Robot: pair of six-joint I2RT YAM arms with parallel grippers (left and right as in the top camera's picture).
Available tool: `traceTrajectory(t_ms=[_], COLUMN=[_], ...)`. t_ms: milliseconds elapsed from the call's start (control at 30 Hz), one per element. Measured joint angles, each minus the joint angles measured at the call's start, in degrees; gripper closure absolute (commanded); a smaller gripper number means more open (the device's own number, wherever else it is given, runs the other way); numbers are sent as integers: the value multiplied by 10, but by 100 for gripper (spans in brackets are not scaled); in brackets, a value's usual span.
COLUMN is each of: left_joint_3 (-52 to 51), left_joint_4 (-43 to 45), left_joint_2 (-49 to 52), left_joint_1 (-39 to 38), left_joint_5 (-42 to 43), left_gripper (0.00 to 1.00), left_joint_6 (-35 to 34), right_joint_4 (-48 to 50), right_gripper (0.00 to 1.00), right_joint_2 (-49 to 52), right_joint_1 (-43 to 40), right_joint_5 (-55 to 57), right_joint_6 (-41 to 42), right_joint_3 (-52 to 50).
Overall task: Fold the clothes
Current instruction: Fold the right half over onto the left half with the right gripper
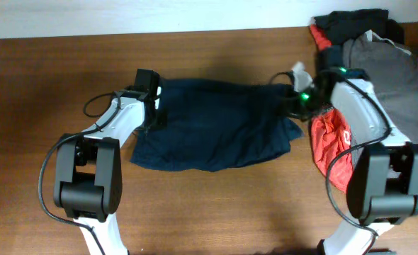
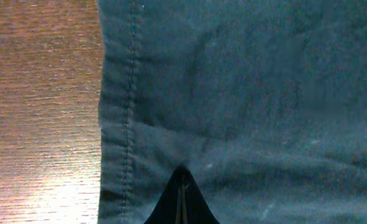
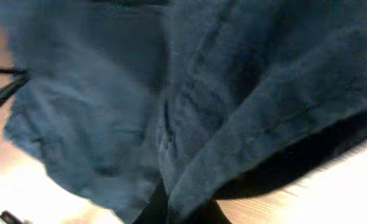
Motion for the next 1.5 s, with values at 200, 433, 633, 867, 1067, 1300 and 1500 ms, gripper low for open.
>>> traceTrajectory(t_ms=[200,433,633,867,1067,1300,1500], left_joint_3=[0,0,0,3,47,128,176], left_joint_4=[4,13,19,10,-91,-175,-196], left_joint_2=[0,2,2,3,10,5,-24], left_joint_1=[0,0,0,0,10,52,91], left_joint_5=[-1,0,-1,-1,2,3,3], left_gripper=[100,100,100,100,91,72,67], left_joint_6=[-7,-13,-33,-39,-40,-51,-52], right_joint_4=[20,139,228,256,260,263,280], right_gripper=[96,96,96,96,96,96,96], right_joint_2=[0,0,0,14,28,28,28], right_joint_1=[107,202,267,313,315,315,315], right_joint_5=[0,3,46,108,121,123,123], right_joint_6=[37,127,205,252,259,260,262], right_joint_3=[40,42,42,42,42,42,42])
